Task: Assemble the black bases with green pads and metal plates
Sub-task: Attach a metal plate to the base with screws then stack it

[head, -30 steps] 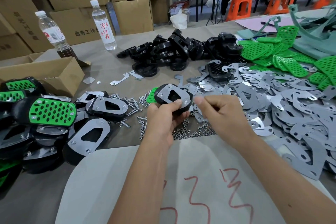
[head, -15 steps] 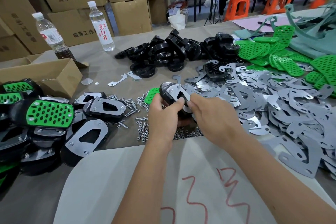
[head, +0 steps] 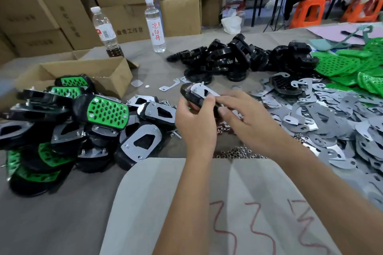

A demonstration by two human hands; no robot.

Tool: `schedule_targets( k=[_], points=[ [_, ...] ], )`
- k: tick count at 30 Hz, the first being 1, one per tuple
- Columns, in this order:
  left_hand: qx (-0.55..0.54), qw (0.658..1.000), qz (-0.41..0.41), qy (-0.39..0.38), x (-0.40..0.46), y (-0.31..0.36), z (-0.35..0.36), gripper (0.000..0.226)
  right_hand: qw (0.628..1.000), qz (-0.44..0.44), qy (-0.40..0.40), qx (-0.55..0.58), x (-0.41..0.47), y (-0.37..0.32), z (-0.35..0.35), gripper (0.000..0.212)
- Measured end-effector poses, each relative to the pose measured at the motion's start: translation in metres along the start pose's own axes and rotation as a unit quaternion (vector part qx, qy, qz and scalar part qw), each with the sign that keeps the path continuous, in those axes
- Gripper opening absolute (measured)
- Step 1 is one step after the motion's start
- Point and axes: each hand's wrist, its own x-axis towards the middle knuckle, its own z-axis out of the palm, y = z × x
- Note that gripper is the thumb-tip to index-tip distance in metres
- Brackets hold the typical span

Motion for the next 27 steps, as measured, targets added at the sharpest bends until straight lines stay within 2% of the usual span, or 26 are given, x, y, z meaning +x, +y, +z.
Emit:
schedule_targets(
  k=[3,5,7,9,10,12,14,15,17,19,21,23,25,27],
  points=[
    [-0.005,0.996,0.064,0.069,0.017,0.007,-0.021,0.013,0.998,-0.06,0.015,-0.009,0.028,-0.019,0.024,0.04],
    [-0.018,0.989,0.095,0.111,0.027,0.013,-0.035,0.027,0.997,-0.049,0.045,0.042,0.047,-0.032,0.044,0.025],
    [-0.034,0.974,0.14,0.174,0.034,0.019,-0.047,0.03,0.992,-0.03,0.064,0.103,0.063,-0.045,0.064,0.007],
    [-0.04,0.946,0.196,0.256,0.038,0.022,-0.056,0.023,0.995,-0.053,0.07,0.055,0.078,-0.056,0.082,0.006],
    [-0.041,0.931,0.219,0.291,0.04,0.023,-0.06,0.018,0.997,-0.072,0.042,-0.001,0.087,-0.062,0.092,0.018],
    [-0.04,0.902,0.257,0.345,0.042,0.022,-0.066,0.009,0.99,-0.078,-0.077,-0.084,0.103,-0.076,0.106,0.041],
    [-0.035,0.883,0.283,0.372,0.044,0.022,-0.068,0.004,0.973,-0.04,-0.187,-0.128,0.114,-0.084,0.114,0.046],
    [-0.032,0.879,0.29,0.376,0.045,0.022,-0.066,0.005,0.964,-0.047,-0.211,-0.153,0.117,-0.085,0.116,0.046],
    [-0.038,0.883,0.301,0.359,0.044,0.023,-0.058,0.005,0.965,-0.055,-0.215,-0.137,0.122,-0.08,0.11,0.043],
    [-0.041,0.896,0.311,0.315,0.04,0.022,-0.048,0.005,0.978,-0.031,-0.185,-0.095,0.123,-0.067,0.098,0.044],
    [-0.039,0.92,0.292,0.257,0.035,0.019,-0.025,0.009,0.989,0.024,-0.109,-0.097,0.121,-0.042,0.075,0.039],
    [-0.029,0.952,0.224,0.206,0.032,0.012,0.002,0.01,0.987,0.1,0.009,-0.124,0.112,-0.008,0.05,0.024],
    [-0.015,0.982,0.132,0.132,0.031,0.003,0.027,0.008,0.953,0.171,0.106,-0.227,0.098,0.027,0.023,0.024],
    [0.023,0.995,0.072,0.061,0.028,-0.005,0.05,0.006,0.905,0.235,0.151,-0.322,0.085,0.057,-0.006,0.025]
  ],
)
